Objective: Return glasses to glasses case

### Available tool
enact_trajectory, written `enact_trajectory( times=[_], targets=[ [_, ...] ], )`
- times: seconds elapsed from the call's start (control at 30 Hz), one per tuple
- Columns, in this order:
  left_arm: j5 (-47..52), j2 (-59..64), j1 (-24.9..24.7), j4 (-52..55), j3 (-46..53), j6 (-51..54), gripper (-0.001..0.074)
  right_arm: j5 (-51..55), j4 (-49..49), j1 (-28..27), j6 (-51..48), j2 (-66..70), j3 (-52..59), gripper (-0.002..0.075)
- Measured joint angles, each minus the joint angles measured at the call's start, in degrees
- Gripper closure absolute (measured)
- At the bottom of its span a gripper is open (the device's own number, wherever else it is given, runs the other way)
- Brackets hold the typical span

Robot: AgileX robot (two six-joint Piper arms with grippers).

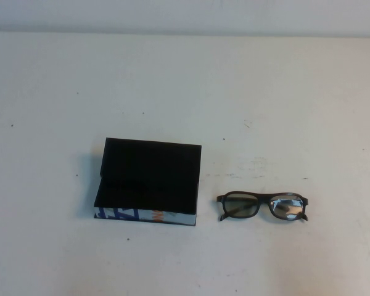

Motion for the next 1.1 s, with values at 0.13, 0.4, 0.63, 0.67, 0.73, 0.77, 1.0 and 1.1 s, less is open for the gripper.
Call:
enact_trajectory(
  times=[0.13,0.4,0.63,0.67,0.73,0.77,1.0,1.1],
  targets=[
    [0.0,0.0,0.0,0.0,0.0,0.0,0.0739,12.0,-3.0,0.0,-1.8,7.4,-8.2,0.0737],
    [0.0,0.0,0.0,0.0,0.0,0.0,0.0739,33.1,-14.6,0.0,-9.4,30.8,-22.3,0.0737],
    [0.0,0.0,0.0,0.0,0.0,0.0,0.0739,37.3,-15.9,0.0,-19.2,47.0,-28.8,0.0737],
    [0.0,0.0,0.0,0.0,0.0,0.0,0.0739,37.4,-16.3,0.3,-20.0,48.6,-29.4,0.0737],
    [0.0,0.0,0.0,0.0,0.0,0.0,0.0739,37.3,-17.6,1.9,-20.7,51.4,-30.7,0.0737],
    [0.0,0.0,0.0,0.0,0.0,0.0,0.0739,37.0,-18.5,3.6,-20.9,52.9,-31.5,0.0737],
    [0.0,0.0,0.0,0.0,0.0,0.0,0.0739,33.7,-26.9,20.6,-21.5,65.7,-40.6,0.0737],
    [0.0,0.0,0.0,0.0,0.0,0.0,0.0739,34.1,-30.2,25.5,-22.8,72.5,-46.0,0.0737]
  ],
)
